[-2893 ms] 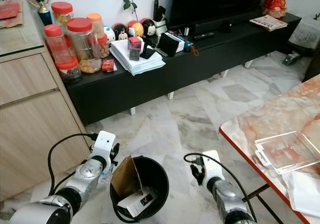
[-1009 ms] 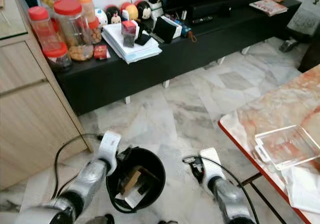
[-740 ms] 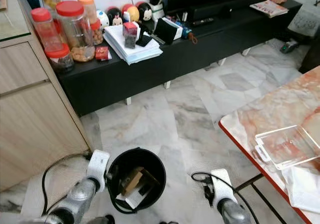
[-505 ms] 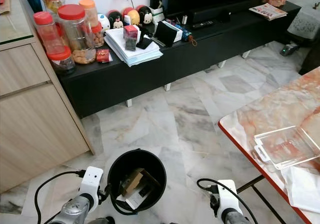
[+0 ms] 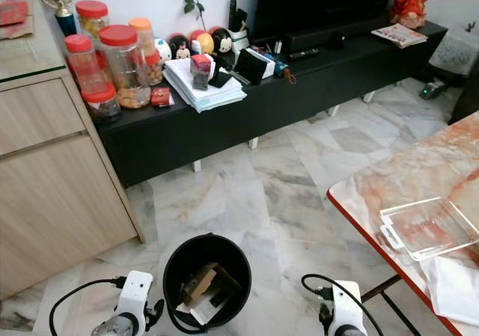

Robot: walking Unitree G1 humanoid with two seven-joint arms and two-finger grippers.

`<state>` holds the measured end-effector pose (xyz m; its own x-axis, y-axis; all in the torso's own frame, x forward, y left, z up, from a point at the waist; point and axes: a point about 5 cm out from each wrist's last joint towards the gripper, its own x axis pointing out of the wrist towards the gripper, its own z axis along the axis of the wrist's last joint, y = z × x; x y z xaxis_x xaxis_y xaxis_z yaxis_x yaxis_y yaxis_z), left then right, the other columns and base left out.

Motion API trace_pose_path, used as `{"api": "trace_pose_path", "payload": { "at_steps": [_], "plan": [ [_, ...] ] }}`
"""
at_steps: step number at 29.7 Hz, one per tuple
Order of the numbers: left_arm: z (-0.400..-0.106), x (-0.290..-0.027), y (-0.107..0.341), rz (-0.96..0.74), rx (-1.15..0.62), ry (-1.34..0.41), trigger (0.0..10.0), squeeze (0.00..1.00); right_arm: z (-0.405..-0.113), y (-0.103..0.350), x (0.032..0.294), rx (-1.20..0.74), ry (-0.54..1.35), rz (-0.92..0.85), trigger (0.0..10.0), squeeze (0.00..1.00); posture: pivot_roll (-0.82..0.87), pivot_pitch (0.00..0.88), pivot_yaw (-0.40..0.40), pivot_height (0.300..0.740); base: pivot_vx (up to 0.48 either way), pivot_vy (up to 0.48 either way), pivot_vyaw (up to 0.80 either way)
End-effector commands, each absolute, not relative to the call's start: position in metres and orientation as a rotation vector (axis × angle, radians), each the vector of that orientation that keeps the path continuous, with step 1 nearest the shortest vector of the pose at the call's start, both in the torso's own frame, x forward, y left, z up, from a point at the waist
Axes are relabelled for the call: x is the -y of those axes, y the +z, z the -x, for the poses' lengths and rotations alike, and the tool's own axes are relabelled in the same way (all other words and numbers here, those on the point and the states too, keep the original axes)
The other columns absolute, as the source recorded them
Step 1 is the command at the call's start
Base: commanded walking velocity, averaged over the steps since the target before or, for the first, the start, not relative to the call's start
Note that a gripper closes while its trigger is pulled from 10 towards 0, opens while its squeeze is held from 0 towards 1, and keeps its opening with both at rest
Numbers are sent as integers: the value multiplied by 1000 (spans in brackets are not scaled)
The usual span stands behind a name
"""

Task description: Picking trash to rubbish bin

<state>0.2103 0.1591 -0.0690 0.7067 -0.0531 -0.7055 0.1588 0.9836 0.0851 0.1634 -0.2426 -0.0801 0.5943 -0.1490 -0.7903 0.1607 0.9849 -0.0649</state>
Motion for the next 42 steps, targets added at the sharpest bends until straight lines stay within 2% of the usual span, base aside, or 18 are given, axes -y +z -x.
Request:
{"api": "trace_pose_path", "payload": {
  "at_steps": [1, 7, 25, 42],
  "plan": [
    [-205, -157, -72, -150, -797, -123, 10000, 0, -159, -81, 246, -931, -208, -21, 10000, 0, 116, 31, -100, 740, 0, 0, 0],
    [-210, -157, -70, -128, -786, -87, 10000, 0, -151, -84, 250, -962, -226, -16, 10000, 0, 136, 67, -120, 740, 0, 0, 0],
    [-206, -159, -72, -111, -797, -71, 10000, 0, -156, -82, 250, -948, -221, -25, 10000, 0, 133, 94, -137, 740, 0, 0, 0],
    [-200, -155, -76, -147, -818, -113, 10000, 0, -154, -84, 245, -972, -188, -24, 10000, 0, 139, 50, -136, 740, 0, 0, 0]
  ]
}}
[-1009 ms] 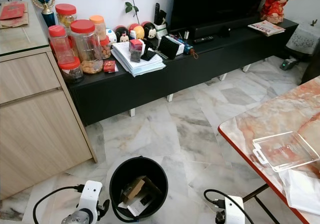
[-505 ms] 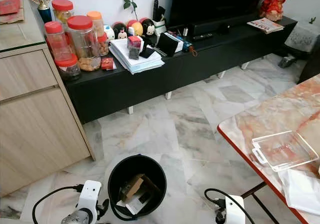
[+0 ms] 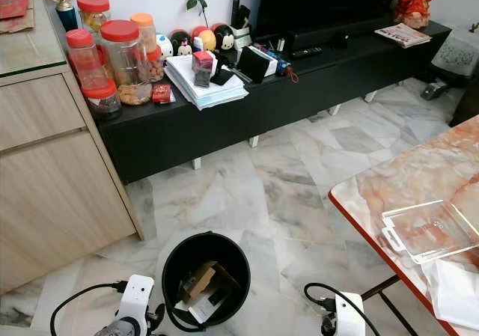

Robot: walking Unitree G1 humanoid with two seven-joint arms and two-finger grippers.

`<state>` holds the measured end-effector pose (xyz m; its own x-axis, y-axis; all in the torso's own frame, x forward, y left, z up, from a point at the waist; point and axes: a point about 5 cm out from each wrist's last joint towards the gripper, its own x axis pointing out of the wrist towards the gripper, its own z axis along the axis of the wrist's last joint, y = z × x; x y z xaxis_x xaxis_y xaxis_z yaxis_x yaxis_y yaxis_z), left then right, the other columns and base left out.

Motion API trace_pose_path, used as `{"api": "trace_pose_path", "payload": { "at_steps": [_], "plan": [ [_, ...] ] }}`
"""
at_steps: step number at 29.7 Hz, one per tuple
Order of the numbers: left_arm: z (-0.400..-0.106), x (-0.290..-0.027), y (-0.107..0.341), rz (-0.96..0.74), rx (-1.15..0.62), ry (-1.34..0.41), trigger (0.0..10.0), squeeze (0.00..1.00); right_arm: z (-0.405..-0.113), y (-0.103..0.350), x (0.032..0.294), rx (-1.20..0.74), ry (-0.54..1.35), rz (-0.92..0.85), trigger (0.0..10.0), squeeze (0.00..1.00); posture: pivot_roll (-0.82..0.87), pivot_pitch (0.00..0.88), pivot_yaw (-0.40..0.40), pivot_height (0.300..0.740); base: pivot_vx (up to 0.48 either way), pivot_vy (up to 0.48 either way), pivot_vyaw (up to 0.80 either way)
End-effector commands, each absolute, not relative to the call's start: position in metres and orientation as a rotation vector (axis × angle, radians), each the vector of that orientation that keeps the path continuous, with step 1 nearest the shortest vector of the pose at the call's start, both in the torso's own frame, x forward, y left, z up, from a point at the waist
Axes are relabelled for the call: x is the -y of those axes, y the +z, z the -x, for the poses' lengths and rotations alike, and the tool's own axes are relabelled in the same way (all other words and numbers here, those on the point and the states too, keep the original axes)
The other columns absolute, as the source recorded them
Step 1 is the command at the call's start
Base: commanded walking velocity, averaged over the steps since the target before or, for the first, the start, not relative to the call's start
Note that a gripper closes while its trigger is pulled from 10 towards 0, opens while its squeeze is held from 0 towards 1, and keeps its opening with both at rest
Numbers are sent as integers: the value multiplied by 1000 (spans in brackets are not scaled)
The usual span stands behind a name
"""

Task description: Picking trash to rubbish bin

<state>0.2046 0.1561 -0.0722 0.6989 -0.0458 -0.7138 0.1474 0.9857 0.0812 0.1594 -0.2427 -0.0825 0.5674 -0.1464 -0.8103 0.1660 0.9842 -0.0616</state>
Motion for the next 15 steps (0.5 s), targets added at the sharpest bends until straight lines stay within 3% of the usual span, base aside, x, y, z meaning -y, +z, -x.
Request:
{"api": "trace_pose_path", "payload": {
  "at_steps": [1, 15],
  "plan": [
    [-199, -155, -76, -147, -819, -112, 10000, 0, -154, -85, 244, -973, -188, -24, 10000, 0, 139, 48, -136, 740, 0, 0, 0],
    [-199, -156, -76, -147, -820, -109, 10000, 0, -152, -85, 244, -971, -194, -31, 10000, 0, 146, 60, -138, 740, 0, 0, 0]
  ]
}}
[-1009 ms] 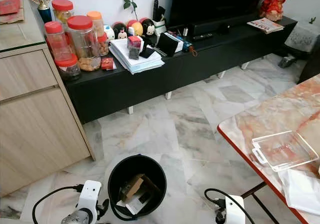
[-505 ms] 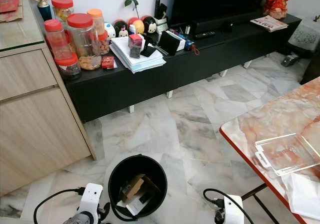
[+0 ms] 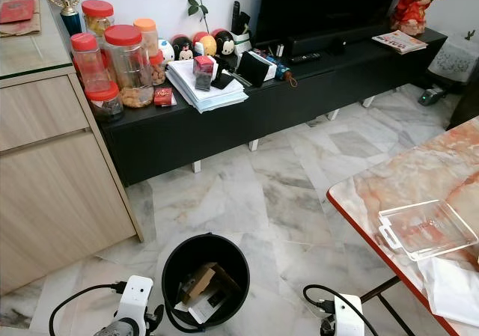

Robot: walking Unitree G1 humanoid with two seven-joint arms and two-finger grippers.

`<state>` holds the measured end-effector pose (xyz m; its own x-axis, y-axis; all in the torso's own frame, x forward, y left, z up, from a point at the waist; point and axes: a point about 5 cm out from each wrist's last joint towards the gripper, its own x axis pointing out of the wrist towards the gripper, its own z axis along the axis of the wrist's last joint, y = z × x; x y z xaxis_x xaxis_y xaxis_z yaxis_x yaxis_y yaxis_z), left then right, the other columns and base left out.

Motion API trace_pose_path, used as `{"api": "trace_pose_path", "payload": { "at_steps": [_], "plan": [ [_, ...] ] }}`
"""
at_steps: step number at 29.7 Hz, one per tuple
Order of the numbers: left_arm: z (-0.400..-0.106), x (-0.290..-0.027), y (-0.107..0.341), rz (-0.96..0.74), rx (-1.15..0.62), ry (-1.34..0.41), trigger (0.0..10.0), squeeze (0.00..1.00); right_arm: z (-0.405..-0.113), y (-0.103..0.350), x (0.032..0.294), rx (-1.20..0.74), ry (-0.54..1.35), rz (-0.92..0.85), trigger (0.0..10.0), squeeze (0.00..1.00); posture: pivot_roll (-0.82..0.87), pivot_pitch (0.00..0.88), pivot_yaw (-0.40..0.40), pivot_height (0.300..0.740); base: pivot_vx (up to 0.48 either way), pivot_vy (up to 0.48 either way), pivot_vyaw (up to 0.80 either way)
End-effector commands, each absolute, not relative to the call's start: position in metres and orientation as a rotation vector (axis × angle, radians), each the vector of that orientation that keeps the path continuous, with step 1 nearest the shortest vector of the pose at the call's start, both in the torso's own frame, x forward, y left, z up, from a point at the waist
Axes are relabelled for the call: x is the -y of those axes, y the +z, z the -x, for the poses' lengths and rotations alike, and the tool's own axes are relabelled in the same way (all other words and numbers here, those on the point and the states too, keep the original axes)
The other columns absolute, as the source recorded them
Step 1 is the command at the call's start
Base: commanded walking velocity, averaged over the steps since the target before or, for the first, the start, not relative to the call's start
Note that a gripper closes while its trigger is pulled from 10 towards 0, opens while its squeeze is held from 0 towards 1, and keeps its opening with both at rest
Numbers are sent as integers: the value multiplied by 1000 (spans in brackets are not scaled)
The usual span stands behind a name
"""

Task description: Picking trash to rubbish bin

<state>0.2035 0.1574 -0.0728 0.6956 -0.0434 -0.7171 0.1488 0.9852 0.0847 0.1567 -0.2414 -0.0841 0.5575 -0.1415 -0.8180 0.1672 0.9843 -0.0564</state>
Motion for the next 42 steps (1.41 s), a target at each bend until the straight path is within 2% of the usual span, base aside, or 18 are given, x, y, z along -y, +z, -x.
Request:
{"api": "trace_pose_path", "payload": {
  "at_steps": [1, 9, 42],
  "plan": [
    [-199, -156, -76, -146, -820, -107, 10000, 0, -153, -85, 244, -970, -195, -33, 10000, 0, 146, 60, -138, 740, 0, 0, 0],
    [-197, -158, -77, -147, -827, -101, 10000, 0, -152, -85, 244, -968, -198, -38, 10000, 0, 146, 64, -134, 740, 0, 0, 0],
    [-201, -158, -75, -141, -815, -94, 10000, 0, -155, -84, 243, -954, -195, -36, 10000, 0, 139, 89, -134, 740, -286, 0, 0]
  ]
}}
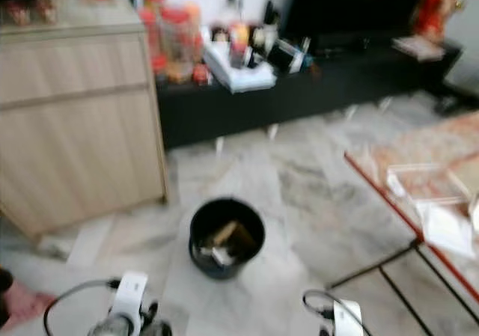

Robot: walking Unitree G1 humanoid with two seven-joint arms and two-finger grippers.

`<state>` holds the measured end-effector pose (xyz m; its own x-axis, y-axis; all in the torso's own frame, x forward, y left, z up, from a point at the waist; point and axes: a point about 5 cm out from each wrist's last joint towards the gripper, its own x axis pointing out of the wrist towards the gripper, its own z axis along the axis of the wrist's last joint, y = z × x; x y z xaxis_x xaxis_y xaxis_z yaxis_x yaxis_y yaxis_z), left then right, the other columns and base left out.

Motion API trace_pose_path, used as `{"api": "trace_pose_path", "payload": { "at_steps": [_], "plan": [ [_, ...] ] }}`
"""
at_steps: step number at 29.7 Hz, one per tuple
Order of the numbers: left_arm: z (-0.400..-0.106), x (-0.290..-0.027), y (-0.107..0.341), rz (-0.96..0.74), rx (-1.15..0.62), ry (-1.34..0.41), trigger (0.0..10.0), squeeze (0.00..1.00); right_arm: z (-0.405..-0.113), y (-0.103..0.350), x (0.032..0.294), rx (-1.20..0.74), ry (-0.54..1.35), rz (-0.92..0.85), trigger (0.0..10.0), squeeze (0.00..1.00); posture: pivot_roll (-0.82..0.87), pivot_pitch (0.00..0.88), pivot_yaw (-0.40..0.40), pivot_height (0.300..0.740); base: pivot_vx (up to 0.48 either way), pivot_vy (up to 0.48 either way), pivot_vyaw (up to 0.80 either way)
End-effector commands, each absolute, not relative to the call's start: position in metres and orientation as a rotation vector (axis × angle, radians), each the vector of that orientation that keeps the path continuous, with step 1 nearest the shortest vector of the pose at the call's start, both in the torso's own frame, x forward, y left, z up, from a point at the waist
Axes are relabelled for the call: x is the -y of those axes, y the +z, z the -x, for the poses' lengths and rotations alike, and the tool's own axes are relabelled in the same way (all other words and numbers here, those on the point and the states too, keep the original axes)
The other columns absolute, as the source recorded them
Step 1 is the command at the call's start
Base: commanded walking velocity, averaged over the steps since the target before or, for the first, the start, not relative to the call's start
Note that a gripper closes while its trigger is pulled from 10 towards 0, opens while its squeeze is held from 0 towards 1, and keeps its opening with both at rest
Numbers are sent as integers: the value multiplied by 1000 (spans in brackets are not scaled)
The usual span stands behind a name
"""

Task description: Picking trash to rubbish bin

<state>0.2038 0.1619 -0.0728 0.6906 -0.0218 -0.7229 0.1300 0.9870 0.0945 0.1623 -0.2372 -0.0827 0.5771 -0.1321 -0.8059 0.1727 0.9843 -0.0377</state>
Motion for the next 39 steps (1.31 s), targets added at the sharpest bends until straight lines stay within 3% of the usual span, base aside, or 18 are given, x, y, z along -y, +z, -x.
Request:
{"api": "trace_pose_path", "payload": {
  "at_steps": [1, 7, 15, 16, 17, 21, 23, 26, 28, 34, 39],
  "plan": [
    [-201, -158, -75, -141, -815, -94, 10000, 0, -155, -84, 243, -954, -195, -36, 10000, 0, 139, 89, -134, 740, -262, 0, 0],
    [-218, -154, -64, -156, -733, -111, 10000, 0, -158, -81, 245, -908, -212, -20, 10000, 0, 136, 90, -134, 740, -209, 0, 0],
    [-272, -147, -19, -163, -458, -115, 10000, 0, -167, -73, 248, -801, -181, 118, 10000, 0, 128, 92, -129, 740, 0, 0, 0],
    [-284, -142, -7, -158, -390, -128, 10000, 0, -178, -66, 250, -750, -158, 172, 10000, 0, 130, 92, -128, 740, 0, 0, 0],
    [-300, -135, 12, -151, -293, -154, 10000, 0, -219, -36, 263, -600, -135, 246, 10000, 0, 131, 88, -127, 740, 0, 0, 0],
    [-318, -123, 38, -140, -165, -194, 10000, 0, -268, 12, 271, -369, -143, 230, 10000, 0, 116, 85, -117, 740, 0, 0, 0],
    [-325, -114, 51, -142, -94, -220, 10000, 0, -291, 39, 262, -195, -133, 141, 10000, 0, 107, 83, -112, 740, 0, 0, 0],
    [-327, -111, 56, -146, -71, -230, 10000, 0, -298, 49, 258, -134, -129, 121, 10000, 0, 107, 83, -111, 740, 0, 0, 0],
    [-336, -96, 82, -106, 71, -265, 10000, 0, -323, 92, 230, 108, -63, 77, 10000, 0, 109, 82, -107, 740, 0, 0, 0],
    [-341, -89, 104, -69, 176, -250, 10000, 0, -332, 116, 202, 238, -57, 22, 10000, 0, 126, 71, -104, 740, 0, 0, 0],
    [-343, -95, 106, -56, 186, -169, 10000, 0, -330, 109, 190, 221, -137, -40, 10000, 0, 134, 51, -101, 740, 0, 0, 0]
  ]
}}
